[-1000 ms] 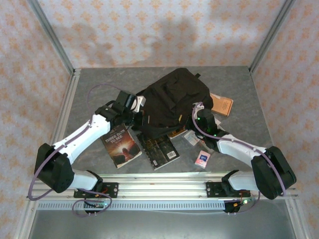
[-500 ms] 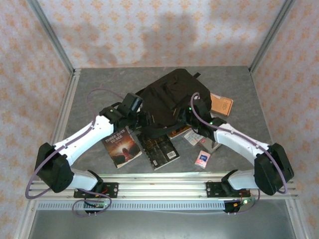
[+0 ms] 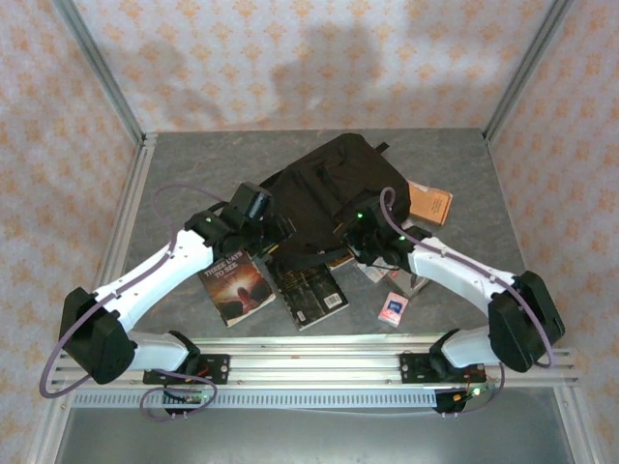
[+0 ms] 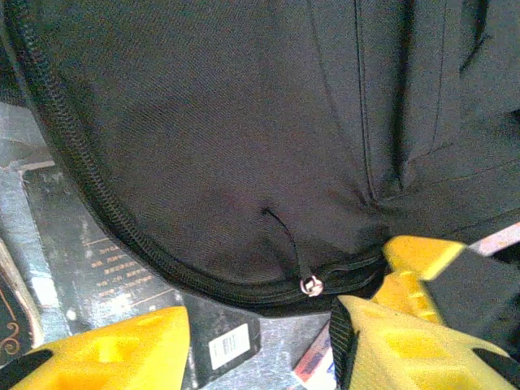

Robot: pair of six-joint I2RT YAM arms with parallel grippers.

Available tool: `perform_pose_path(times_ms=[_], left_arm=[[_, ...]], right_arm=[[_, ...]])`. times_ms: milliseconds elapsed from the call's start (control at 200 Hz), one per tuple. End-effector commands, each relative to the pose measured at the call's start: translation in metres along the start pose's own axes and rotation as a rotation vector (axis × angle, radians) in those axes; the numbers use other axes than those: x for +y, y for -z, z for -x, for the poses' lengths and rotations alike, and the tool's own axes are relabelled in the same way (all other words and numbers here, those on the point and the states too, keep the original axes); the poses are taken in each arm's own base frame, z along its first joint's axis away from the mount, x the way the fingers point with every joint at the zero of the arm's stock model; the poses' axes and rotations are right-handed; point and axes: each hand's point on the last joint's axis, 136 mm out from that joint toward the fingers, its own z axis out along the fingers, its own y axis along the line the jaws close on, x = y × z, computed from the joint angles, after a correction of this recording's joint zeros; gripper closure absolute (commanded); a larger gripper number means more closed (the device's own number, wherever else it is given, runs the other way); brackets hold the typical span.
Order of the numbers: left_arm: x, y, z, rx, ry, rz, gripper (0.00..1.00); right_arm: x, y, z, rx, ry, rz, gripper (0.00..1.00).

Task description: Pack books, pencil case, and school supplies into a backpack

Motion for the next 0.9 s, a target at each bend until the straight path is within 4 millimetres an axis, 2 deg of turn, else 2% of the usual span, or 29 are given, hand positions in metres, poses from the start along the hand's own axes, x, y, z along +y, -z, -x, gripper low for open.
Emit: perform_pose_path(times_ms=[0,180,430,520,570,741,811,896], left_arm=[[-0.003,0.001,0.000,-0.012,0.141,-0.001,0.51],[0.000,-0.014,-0.015,0.039,0.212,0.057,0.53],[0.019,-0.048,-0.035,0.102,0.250,0.169,0.59],[0.015,-0.055,-0.037,0.113,0.258,0.159,0.61],[0.010,-0.054,-0.035,0.107,0.256,0.144,0.61],[-0.014,-0.052,-0.028,0.096,0.244,0.086,0.60],[-0.013,-0.053,-0.027,0.095,0.224,0.112,0.59],[-0.002,-0.056,-0.031,0.109,0.209,0.155,0.58]], right_arm=[[-0.011,-0.015,-0.017,0.050,0.047,-0.031,0.71],[-0.026,-0.021,-0.031,0.055,0.154,-0.054,0.91],[-0.040,-0.041,-0.036,0.088,0.224,-0.088,0.93],[-0.051,-0.050,-0.038,0.096,0.229,-0.128,1.00],[-0.053,-0.054,-0.040,0.094,0.248,-0.138,1.00],[-0.044,-0.050,-0.034,-0.015,0.364,-0.128,1.00],[-0.039,-0.044,-0.028,-0.071,0.357,-0.071,1.00],[-0.033,-0.036,-0.020,-0.144,0.307,0.027,1.00]])
